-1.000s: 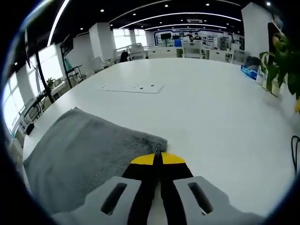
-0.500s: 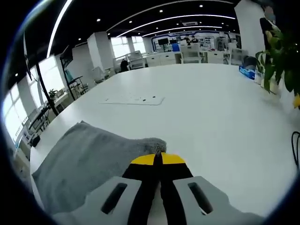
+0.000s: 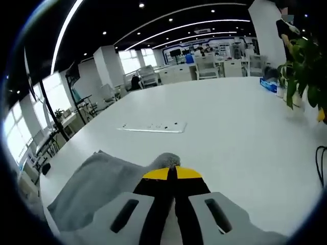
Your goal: Fold the towel on the table until its edges align and the towel forms a compact rectangular stack.
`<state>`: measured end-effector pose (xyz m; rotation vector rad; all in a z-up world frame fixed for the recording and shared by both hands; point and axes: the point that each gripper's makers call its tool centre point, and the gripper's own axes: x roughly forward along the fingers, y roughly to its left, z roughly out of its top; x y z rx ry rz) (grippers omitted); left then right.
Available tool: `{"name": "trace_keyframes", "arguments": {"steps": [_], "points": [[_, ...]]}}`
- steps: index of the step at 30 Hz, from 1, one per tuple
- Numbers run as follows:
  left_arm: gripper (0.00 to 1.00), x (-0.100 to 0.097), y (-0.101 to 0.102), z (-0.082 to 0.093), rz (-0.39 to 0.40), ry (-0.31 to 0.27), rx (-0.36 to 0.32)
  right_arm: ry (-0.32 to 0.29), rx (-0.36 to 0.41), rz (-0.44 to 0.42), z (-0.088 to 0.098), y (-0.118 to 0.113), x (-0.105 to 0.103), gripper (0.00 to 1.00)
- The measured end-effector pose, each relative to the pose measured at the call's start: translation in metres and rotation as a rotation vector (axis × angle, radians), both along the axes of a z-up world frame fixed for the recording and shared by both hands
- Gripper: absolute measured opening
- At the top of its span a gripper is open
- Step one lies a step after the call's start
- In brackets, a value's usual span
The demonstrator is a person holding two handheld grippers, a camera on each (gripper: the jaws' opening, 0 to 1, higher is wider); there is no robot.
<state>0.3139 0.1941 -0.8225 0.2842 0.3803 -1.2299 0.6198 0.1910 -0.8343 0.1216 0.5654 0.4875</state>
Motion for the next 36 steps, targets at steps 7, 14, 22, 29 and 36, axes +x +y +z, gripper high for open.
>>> {"name": "trace_keyframes", "arguments": {"steps": [7, 14, 22, 29, 36], "points": [[0.04, 0.000, 0.016, 0.012, 0.034, -0.009, -0.006, -0.014, 0.025, 0.012, 0.020, 0.022, 0.000, 0.00], [0.04, 0.003, 0.038, 0.032, 0.083, -0.006, -0.054, -0.034, 0.041, 0.031, 0.046, 0.046, -0.004, 0.00], [0.04, 0.000, 0.063, 0.044, 0.149, -0.018, -0.078, -0.050, 0.041, 0.054, 0.062, 0.070, -0.010, 0.00], [0.04, -0.001, 0.087, 0.048, 0.229, 0.020, -0.136, -0.058, 0.039, 0.073, 0.072, 0.089, -0.014, 0.00], [0.04, -0.004, 0.114, 0.051, 0.299, 0.024, -0.149, -0.069, 0.027, 0.109, 0.079, 0.118, -0.017, 0.00]]}}
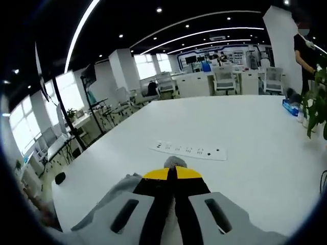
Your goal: Fold the towel on the table until its edges align and the towel forms a compact rectangular stack.
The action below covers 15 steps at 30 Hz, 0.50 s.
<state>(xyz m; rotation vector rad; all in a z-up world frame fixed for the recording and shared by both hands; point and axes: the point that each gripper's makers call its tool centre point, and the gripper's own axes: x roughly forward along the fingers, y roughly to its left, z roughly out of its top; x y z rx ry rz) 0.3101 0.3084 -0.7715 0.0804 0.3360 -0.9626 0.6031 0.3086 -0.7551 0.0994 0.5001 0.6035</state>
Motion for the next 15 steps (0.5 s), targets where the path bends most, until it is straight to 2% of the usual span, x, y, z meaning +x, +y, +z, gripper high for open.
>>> {"name": "trace_keyframes", "arguments": {"steps": [15], "points": [[0.04, -0.009, 0.054, -0.007, 0.137, 0.038, -0.015, -0.004, 0.002, 0.077, 0.001, 0.058, 0.003, 0.00]]}}
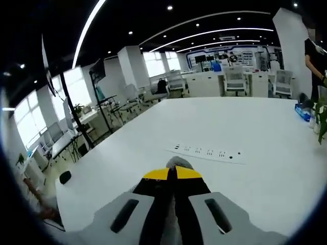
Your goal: Fold the towel on the table until its edges align and the towel forms a compact rectangular stack.
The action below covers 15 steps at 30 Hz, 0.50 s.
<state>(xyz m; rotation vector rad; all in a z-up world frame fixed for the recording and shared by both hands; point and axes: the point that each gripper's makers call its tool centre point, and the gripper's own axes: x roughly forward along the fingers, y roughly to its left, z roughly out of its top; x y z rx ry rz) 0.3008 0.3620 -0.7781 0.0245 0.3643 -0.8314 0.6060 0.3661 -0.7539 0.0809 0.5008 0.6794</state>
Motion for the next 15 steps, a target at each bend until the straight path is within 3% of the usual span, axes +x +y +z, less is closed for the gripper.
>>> {"name": "trace_keyframes", "arguments": {"steps": [8, 15], "points": [[0.04, -0.004, 0.025, -0.002, 0.057, 0.013, 0.016, 0.004, 0.005, 0.016, -0.002, 0.024, -0.006, 0.00], [0.04, -0.004, 0.044, -0.018, 0.122, 0.063, 0.016, 0.014, -0.016, 0.020, -0.011, 0.037, -0.010, 0.00]]}}
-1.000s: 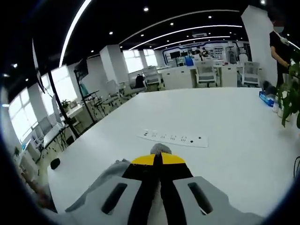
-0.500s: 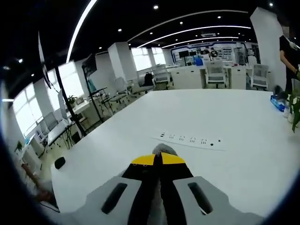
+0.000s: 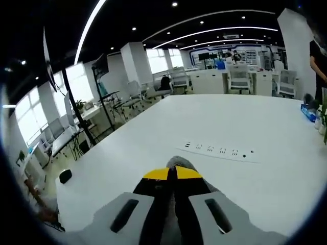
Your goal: Fold the towel on the table until its edges align and the towel forms a compact rectangular stack.
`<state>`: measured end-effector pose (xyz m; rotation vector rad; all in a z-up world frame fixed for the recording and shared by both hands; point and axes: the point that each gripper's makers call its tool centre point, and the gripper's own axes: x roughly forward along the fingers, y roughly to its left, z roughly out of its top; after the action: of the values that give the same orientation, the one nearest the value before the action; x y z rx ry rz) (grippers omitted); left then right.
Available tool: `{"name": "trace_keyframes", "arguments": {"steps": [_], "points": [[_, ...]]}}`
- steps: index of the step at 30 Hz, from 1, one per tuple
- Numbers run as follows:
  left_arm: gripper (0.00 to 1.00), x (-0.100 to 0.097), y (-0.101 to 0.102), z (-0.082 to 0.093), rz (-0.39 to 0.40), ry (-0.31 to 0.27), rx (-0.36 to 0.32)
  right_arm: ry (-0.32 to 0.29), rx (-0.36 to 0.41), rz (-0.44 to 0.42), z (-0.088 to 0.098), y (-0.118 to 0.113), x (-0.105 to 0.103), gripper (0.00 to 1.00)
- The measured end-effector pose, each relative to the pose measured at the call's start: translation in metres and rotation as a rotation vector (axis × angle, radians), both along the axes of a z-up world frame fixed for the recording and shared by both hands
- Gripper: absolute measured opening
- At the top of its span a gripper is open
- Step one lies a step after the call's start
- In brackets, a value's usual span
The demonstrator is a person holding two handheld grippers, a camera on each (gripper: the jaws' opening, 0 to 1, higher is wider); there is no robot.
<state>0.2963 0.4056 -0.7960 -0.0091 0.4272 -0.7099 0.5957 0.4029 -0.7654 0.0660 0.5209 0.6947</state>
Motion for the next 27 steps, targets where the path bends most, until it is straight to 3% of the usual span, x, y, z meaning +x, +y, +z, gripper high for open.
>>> {"name": "trace_keyframes", "arguments": {"steps": [13, 27], "points": [[0.04, -0.005, 0.018, -0.022, 0.008, 0.070, -0.001, 0.034, -0.022, 0.026, -0.021, 0.025, -0.002, 0.00], [0.04, -0.007, 0.037, -0.056, 0.029, 0.170, -0.032, 0.090, -0.035, 0.043, -0.066, 0.049, -0.003, 0.00]]}}
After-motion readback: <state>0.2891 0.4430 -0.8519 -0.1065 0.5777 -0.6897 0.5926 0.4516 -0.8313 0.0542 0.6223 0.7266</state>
